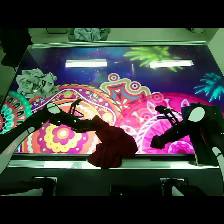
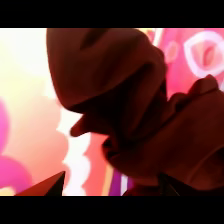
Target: Fold the shirts.
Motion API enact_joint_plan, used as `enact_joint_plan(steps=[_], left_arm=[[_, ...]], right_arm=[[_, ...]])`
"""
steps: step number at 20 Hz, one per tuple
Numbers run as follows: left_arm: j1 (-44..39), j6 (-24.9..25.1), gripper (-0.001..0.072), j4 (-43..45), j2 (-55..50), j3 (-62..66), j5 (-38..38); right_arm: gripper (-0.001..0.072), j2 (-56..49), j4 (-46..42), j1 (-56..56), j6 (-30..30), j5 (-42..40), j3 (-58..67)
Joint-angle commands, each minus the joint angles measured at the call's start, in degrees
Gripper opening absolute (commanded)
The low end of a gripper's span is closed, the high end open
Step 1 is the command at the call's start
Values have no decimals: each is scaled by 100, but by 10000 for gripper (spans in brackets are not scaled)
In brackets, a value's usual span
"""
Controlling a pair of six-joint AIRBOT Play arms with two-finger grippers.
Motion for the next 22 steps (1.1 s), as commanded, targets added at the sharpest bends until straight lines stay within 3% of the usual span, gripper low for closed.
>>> enact_joint_plan(steps=[1,3,4,5,6,11,13,16,17,18,19,20,22], left_arm=[[-389,254,671,-968,-280,-269,647],[-573,251,644,-1163,-337,-267,896],[-614,229,452,-1172,-337,-267,968],[-627,232,200,-1169,-334,-262,973],[-625,236,40,-1167,-328,-258,957],[-627,234,33,-1165,-214,-258,942],[-627,234,32,-1165,-168,-258,942],[-627,232,32,-1165,-160,-258,944],[-627,232,32,-1165,-157,-258,944],[-627,232,32,-1165,-157,-258,944],[-608,232,32,-1165,-157,-256,946],[-562,234,31,-1163,-142,-225,940],[-363,260,30,-1139,13,50,837]], right_arm=[[710,-4,129,0,-68,-61,-332],[712,-4,264,0,-229,-157,-483],[714,-4,400,0,-337,-280,-623],[715,-4,575,0,-413,-442,-785],[715,-7,826,0,-483,-634,-968],[709,-256,2302,0,-949,-1963,-1919],[708,-511,2909,2,-1397,-2059,-2041],[706,-876,3289,83,-1652,-2124,-2041],[675,-966,3300,284,-1650,-2188,-2041],[514,-1019,3303,514,-1655,-2306,-2039],[95,-1010,3292,699,-1781,-2332,-2022],[39,-979,3303,719,-1917,-2188,-1945],[38,-754,2951,704,-2100,-1899,-1475]])
